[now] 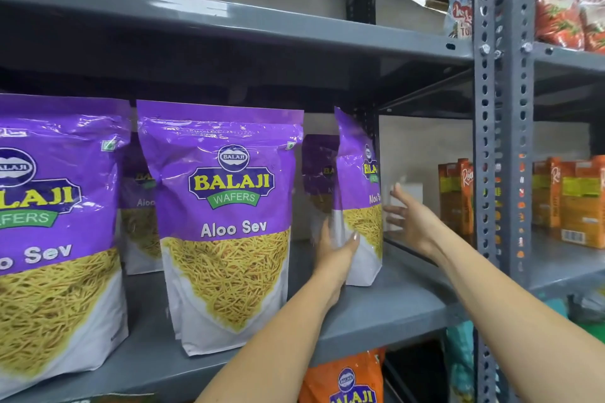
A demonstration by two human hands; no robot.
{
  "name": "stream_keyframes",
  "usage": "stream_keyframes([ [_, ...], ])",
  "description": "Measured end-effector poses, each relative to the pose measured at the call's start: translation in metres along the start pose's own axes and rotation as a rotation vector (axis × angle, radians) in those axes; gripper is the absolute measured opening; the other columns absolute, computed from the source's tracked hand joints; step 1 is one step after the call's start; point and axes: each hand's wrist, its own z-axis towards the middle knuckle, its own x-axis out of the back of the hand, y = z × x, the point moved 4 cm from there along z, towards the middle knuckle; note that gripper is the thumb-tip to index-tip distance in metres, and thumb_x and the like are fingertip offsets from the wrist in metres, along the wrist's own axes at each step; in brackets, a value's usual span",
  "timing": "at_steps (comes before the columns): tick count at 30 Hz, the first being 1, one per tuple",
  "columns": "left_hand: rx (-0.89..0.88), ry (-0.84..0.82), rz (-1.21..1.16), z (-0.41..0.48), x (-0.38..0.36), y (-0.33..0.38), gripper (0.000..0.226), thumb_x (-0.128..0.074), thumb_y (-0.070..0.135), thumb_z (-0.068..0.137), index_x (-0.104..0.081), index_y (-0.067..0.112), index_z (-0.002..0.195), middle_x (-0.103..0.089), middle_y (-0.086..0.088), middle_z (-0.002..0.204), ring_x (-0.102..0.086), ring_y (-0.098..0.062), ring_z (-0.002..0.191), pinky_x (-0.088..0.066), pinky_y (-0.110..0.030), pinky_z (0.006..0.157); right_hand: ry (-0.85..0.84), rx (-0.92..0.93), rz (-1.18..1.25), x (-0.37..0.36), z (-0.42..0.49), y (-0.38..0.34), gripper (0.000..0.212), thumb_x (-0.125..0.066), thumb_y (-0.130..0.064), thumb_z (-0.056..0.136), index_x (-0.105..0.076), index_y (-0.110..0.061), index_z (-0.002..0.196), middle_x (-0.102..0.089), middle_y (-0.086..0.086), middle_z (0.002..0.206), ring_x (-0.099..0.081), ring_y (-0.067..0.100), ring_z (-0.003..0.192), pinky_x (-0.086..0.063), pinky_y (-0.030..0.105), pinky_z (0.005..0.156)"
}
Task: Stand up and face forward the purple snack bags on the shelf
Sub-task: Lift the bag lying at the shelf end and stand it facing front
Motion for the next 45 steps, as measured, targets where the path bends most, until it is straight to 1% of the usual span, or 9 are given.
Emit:
stream_keyframes([
  [4,0.096,0.019,-0.073,-0.001,0.005,0.002,0.073,-0.054,0.022,0.095,-0.010,0.024,0.153,-0.031,0.001,0.155,-0.034,-0.017,0.141,-0.029,-0.026,0.108,-0.123,-0.055,-0.005,-0.006,-0.001,0.011,0.035,-0.051,-0.052,0.090,-0.068,-0.021,0.084,-0.070,-0.002,0.066,-0.061,0.016,0.066,-0.045,0.030,0.065],
  [9,0.140,0.260,-0.026,0.002,0.014,0.008,0.040,-0.035,0.014,0.100,-0.044,0.009,0.139,-0.053,-0.012,0.140,-0.050,-0.027,0.128,-0.038,-0.031,0.103,-0.124,0.084,-0.022,-0.004,-0.002,0.010,0.052,-0.078,-0.053,0.064,-0.067,-0.018,0.101,-0.072,0.004,0.095,-0.061,0.019,0.084,-0.047,0.031,0.077],
  [13,0.129,0.386,0.039,-0.004,0.019,0.015,0.024,-0.034,0.009,0.098,-0.057,0.012,0.093,-0.061,-0.010,0.089,-0.054,-0.024,0.083,-0.035,-0.025,0.072,-0.058,0.161,0.085,-0.001,-0.007,0.000,0.014,-0.072,-0.013,0.081,-0.061,-0.009,0.088,-0.074,0.003,0.077,-0.072,0.012,0.063,-0.057,0.025,0.055],
  [20,0.119,0.413,0.032,-0.009,0.017,0.015,0.025,-0.042,0.022,0.098,-0.059,0.003,0.098,-0.065,-0.026,0.111,-0.054,-0.029,0.080,-0.038,-0.027,0.072,-0.075,0.177,0.157,-0.004,-0.017,-0.013,0.039,-0.073,-0.014,0.080,-0.053,-0.007,0.112,-0.073,0.005,0.084,-0.072,0.011,0.061,-0.054,0.024,0.047],
  [24,0.101,0.131,-0.052,-0.014,0.002,0.023,0.105,-0.068,0.071,0.059,-0.033,0.017,0.142,-0.050,-0.001,0.142,-0.050,-0.020,0.129,-0.040,-0.042,0.109,-0.088,0.225,0.129,-0.005,-0.020,-0.037,0.065,-0.076,-0.053,0.058,-0.057,-0.016,0.109,-0.071,0.003,0.096,-0.066,0.017,0.084,-0.049,0.031,0.066],
  [28,0.064,0.092,0.155,-0.008,0.003,0.017,0.140,-0.076,0.080,0.022,-0.033,0.014,0.138,-0.054,-0.003,0.138,-0.053,-0.021,0.127,-0.045,-0.044,0.105,-0.037,0.266,0.144,-0.002,-0.018,-0.052,0.032,-0.069,-0.031,0.083,-0.059,-0.015,0.108,-0.073,0.000,0.089,-0.066,0.016,0.081,-0.049,0.030,0.066],
  [34,-0.007,0.046,0.245,-0.035,0.007,0.033,0.091,-0.077,0.067,0.041,-0.043,0.022,0.113,-0.062,0.001,0.123,-0.060,-0.019,0.115,-0.049,-0.042,0.099,0.069,0.325,0.248,0.005,-0.023,-0.068,0.014,-0.069,-0.019,0.086,-0.054,-0.019,0.084,-0.073,-0.007,0.060,-0.067,0.004,0.053,-0.051,0.026,0.059],
  [37,-0.009,0.048,0.248,-0.050,0.008,0.035,0.091,-0.072,0.078,0.038,-0.046,0.027,0.109,-0.065,0.005,0.119,-0.063,-0.016,0.111,-0.051,-0.042,0.097,0.038,0.348,0.270,0.001,-0.032,-0.074,0.014,-0.065,-0.017,0.089,-0.051,-0.016,0.086,-0.071,-0.006,0.053,-0.063,0.002,0.042,-0.052,0.020,0.045],
  [45,-0.028,0.067,0.322,-0.074,0.007,0.043,0.080,-0.071,0.072,0.051,-0.046,0.025,0.111,-0.062,0.003,0.123,-0.059,-0.020,0.115,-0.050,-0.043,0.096,0.057,0.381,0.318,0.008,-0.043,-0.088,0.009,-0.060,-0.017,0.092,-0.054,-0.015,0.086,-0.071,-0.004,0.056,-0.063,0.005,0.043,-0.050,0.017,0.043],
])
